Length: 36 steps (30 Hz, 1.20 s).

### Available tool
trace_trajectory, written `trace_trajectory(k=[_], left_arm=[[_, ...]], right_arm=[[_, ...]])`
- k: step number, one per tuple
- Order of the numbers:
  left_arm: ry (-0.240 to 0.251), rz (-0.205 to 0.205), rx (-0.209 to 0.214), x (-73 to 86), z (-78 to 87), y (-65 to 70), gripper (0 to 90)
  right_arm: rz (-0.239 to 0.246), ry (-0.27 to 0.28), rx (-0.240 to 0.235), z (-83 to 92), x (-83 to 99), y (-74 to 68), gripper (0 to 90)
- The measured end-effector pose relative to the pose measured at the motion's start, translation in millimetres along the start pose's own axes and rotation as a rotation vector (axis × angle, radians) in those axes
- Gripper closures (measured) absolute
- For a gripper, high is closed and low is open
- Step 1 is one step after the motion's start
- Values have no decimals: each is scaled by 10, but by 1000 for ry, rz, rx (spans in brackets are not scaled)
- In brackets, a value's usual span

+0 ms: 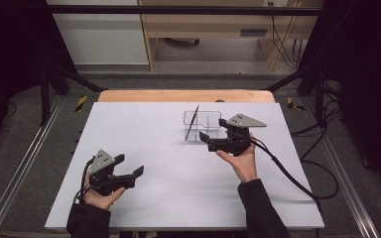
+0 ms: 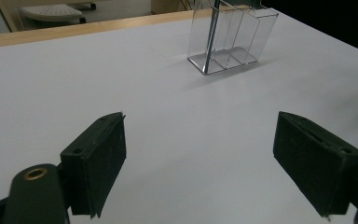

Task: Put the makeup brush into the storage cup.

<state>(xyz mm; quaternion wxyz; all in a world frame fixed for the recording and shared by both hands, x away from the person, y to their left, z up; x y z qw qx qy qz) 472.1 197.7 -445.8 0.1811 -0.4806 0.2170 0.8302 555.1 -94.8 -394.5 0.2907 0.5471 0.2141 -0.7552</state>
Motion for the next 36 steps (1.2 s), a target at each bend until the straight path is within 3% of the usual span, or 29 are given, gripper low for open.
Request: trace_trajectory(k=[11, 36], left_arm=[[-1, 1, -3, 1, 0, -3, 159], [3, -4, -14, 3, 7, -16, 148]], right_arm=[[18, 0, 6, 302, 178, 26, 63], [-25, -28, 32, 761, 591, 190, 38]])
Point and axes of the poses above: each handheld gripper's, and its own axes: z roughly backward along the jaws, x roughly out of its underside, y roughly to its right, the point moved 7 cm from there along -z, roughly forward along the jaws, and after that the axes turned 6 degrees about z, right-handed, at the moved point
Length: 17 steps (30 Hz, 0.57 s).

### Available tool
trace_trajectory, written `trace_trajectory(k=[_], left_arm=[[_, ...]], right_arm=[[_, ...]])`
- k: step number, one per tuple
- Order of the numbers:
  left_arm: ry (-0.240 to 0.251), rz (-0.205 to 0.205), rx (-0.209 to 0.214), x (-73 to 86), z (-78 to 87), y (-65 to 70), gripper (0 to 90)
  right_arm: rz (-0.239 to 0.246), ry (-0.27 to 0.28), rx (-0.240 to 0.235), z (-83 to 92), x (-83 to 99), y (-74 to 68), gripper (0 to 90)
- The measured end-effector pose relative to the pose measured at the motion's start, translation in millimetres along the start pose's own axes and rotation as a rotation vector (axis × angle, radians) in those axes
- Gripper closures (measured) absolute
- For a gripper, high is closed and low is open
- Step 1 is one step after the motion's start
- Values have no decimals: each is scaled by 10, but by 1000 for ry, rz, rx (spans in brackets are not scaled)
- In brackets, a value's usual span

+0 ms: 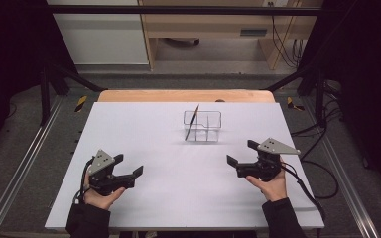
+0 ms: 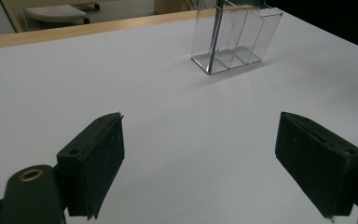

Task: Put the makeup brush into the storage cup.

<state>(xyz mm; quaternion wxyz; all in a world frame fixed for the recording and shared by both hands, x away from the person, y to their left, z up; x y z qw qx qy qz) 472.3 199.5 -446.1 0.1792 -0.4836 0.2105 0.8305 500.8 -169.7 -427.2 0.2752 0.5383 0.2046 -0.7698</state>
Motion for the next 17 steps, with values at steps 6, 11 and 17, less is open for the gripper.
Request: trace_trajectory(k=[6, 11, 17], left_arm=[[-2, -2, -1, 8, -9, -2, 146], [0, -2, -1, 6, -3, -8, 145], [1, -5, -1, 9, -2, -4, 145]], right_arm=[[-4, -16, 9, 71, 118, 39, 38], [-15, -19, 15, 128, 199, 57, 38], [-31, -14, 26, 184, 258, 91, 39]])
Point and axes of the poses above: each handheld gripper's, and its own axes: z roughly backward along the jaws, x roughly out of its underside, y roughly to its right, the point moved 7 cm from there along -z, roughly forward along the jaws, and after that the axes turned 6 degrees about z, right-handed, at the moved point
